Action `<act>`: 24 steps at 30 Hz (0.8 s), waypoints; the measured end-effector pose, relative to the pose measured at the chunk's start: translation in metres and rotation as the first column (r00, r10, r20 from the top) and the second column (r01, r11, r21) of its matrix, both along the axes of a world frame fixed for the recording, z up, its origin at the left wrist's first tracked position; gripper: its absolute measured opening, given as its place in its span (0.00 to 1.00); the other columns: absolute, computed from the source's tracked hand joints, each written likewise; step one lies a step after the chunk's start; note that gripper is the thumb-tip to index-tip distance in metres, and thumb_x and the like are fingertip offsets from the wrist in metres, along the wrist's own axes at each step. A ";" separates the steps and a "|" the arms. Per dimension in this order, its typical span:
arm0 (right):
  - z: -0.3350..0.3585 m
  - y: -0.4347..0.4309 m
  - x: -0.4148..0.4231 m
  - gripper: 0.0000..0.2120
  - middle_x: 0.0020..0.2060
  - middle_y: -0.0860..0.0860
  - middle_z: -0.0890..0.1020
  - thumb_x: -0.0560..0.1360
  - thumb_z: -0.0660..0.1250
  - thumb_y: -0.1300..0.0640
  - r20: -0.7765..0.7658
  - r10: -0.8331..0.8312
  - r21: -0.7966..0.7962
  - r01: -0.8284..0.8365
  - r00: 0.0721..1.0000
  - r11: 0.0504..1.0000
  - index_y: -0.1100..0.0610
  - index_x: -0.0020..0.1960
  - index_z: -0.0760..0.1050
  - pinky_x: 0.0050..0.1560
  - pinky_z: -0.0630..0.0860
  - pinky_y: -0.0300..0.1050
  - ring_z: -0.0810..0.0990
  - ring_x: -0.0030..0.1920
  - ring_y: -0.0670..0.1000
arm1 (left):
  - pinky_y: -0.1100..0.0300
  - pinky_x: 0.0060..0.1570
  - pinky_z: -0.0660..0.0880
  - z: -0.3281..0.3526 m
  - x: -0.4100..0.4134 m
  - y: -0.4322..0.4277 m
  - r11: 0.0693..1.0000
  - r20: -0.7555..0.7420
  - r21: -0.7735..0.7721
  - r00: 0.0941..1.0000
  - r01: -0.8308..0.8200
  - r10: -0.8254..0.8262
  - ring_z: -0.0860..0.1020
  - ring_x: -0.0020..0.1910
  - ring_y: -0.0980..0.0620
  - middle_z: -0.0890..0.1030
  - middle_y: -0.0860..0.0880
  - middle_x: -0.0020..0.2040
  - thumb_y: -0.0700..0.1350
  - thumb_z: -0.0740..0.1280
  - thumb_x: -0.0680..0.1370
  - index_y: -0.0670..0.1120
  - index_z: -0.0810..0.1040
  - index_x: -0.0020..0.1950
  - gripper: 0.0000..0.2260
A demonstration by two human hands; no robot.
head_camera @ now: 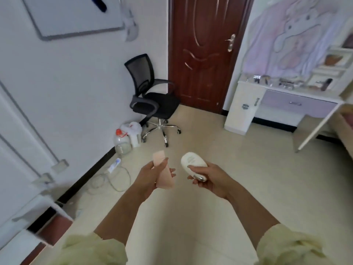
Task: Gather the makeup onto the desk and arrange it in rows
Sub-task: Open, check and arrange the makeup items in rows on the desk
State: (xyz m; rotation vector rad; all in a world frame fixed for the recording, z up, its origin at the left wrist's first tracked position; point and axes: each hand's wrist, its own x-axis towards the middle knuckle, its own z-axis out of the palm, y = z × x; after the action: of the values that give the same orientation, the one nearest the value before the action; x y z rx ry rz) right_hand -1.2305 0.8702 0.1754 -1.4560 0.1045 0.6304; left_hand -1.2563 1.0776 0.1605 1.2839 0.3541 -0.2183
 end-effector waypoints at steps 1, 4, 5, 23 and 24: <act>0.000 -0.027 0.015 0.17 0.41 0.59 0.83 0.73 0.73 0.58 0.001 -0.056 0.001 0.056 0.998 0.998 0.59 0.60 0.76 0.31 0.72 0.38 0.78 0.32 0.50 | 0.48 0.48 0.79 0.000 0.024 -0.025 0.999 0.004 0.007 0.999 0.039 -0.039 0.84 0.47 0.44 0.85 0.42 0.48 0.49 0.69 0.77 0.43 0.74 0.61 0.16; -0.003 -0.098 0.059 0.19 0.41 0.59 0.84 0.71 0.74 0.57 0.019 -0.188 0.007 0.188 0.982 0.982 0.59 0.60 0.76 0.32 0.72 0.39 0.77 0.31 0.50 | 0.48 0.46 0.80 0.002 0.093 -0.092 0.994 0.012 0.028 0.994 0.107 -0.107 0.84 0.45 0.44 0.85 0.42 0.47 0.48 0.69 0.77 0.43 0.75 0.59 0.15; -0.004 -0.120 0.076 0.19 0.41 0.60 0.84 0.71 0.74 0.56 0.015 -0.230 0.005 0.230 0.973 0.973 0.59 0.60 0.77 0.31 0.72 0.39 0.77 0.31 0.50 | 0.48 0.47 0.80 0.002 0.118 -0.114 0.991 0.015 0.040 0.991 0.129 -0.130 0.84 0.45 0.44 0.85 0.42 0.47 0.48 0.69 0.77 0.43 0.75 0.58 0.14; 0.002 -0.472 0.432 0.18 0.42 0.59 0.86 0.71 0.74 0.51 0.010 -0.692 -0.084 0.691 0.721 0.718 0.60 0.56 0.78 0.35 0.72 0.39 0.77 0.30 0.48 | 0.53 0.44 0.79 0.010 0.551 -0.499 0.867 -0.009 0.057 0.869 0.495 -0.495 0.82 0.46 0.46 0.83 0.44 0.50 0.47 0.66 0.79 0.46 0.74 0.59 0.10; 0.000 -0.491 0.450 0.18 0.42 0.59 0.86 0.71 0.74 0.51 0.008 -0.713 -0.079 0.712 0.701 0.698 0.59 0.56 0.78 0.35 0.73 0.39 0.77 0.30 0.48 | 0.53 0.45 0.79 0.011 0.568 -0.520 0.867 -0.009 0.060 0.868 0.495 -0.496 0.82 0.46 0.46 0.83 0.44 0.50 0.47 0.66 0.79 0.46 0.74 0.58 0.09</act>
State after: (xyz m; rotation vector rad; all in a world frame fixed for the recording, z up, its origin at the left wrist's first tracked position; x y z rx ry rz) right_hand -0.7801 0.3796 0.1758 -1.3385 0.6937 -0.0094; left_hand -0.6883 0.5572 0.1712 1.4197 0.0142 -0.6457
